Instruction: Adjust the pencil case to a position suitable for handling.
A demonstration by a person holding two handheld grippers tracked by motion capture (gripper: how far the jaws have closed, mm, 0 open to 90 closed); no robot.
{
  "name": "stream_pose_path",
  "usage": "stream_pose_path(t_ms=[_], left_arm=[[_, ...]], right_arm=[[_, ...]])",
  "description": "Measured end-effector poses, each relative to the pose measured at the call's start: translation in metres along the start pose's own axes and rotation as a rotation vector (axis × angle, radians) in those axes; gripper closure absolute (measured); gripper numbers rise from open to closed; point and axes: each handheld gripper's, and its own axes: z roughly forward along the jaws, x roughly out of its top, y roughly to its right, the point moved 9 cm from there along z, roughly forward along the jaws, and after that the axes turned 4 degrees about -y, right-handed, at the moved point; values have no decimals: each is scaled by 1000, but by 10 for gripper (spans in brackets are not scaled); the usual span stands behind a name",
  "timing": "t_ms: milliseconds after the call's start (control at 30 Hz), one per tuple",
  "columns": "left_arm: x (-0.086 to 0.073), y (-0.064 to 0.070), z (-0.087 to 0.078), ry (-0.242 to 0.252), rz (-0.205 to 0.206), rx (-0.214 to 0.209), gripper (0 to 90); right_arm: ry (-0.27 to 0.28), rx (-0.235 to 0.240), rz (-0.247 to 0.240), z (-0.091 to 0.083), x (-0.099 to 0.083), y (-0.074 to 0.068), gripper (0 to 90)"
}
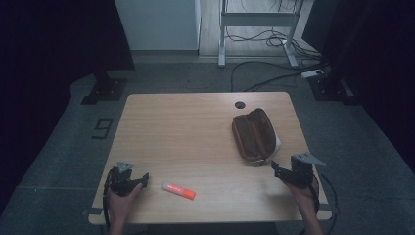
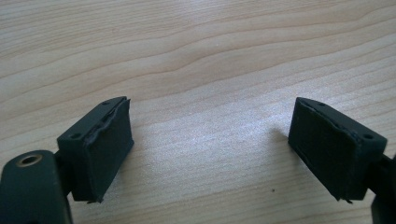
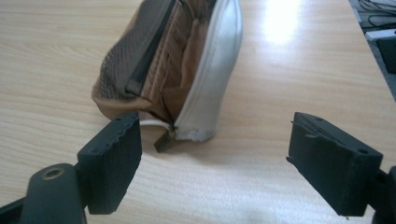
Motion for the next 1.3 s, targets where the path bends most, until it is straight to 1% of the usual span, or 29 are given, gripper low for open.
stream_pose_path(t_ms=[167, 267, 300, 433, 533, 567, 767, 900, 967, 1000, 1033, 1100, 1200, 1267, 1300], left_arm=[[0, -1, 0, 0, -6, 4, 134], [0, -1, 0, 4, -11, 5, 132], [0, -1, 0, 4, -11, 5, 133], [0, -1, 0, 2, -10, 5, 132], [0, -1, 0, 1, -9, 5, 132], [0, -1, 0, 1, -10, 5, 132], [0, -1, 0, 3, -11, 6, 133], [0, -1, 0, 4, -11, 6, 133], [0, -1, 0, 3, -11, 6, 133], [0, -1, 0, 3, -11, 6, 133], [0, -1, 0, 4, -11, 6, 133], [0, -1, 0, 3, -11, 6, 133], [0, -1, 0, 3, -11, 6, 134], [0, -1, 0, 3, -11, 5, 134], [0, -1, 0, 3, -11, 5, 134]], right_arm=[[21, 14, -4, -1, 13, -4, 174], [27, 14, -7, -1, 18, -6, 180], [36, 16, -8, 1, 24, -7, 188], [44, 20, -3, 7, 35, -7, 193], [44, 16, -10, 10, 39, -7, 195], [50, 20, -13, 13, 44, -8, 200], [45, 25, -17, 22, 54, -10, 204], [32, 24, -16, 29, 57, -9, 205], [24, 20, -9, 36, 58, -7, 211], [24, 20, -9, 36, 58, -7, 211], [20, 21, -3, 41, 57, -7, 217], [20, 21, 1, 44, 56, -6, 221], [25, 17, 13, 54, 55, -4, 241], [20, -5, -10, 62, 55, -1, 261], [18, -4, -8, 64, 54, 0, 265]])
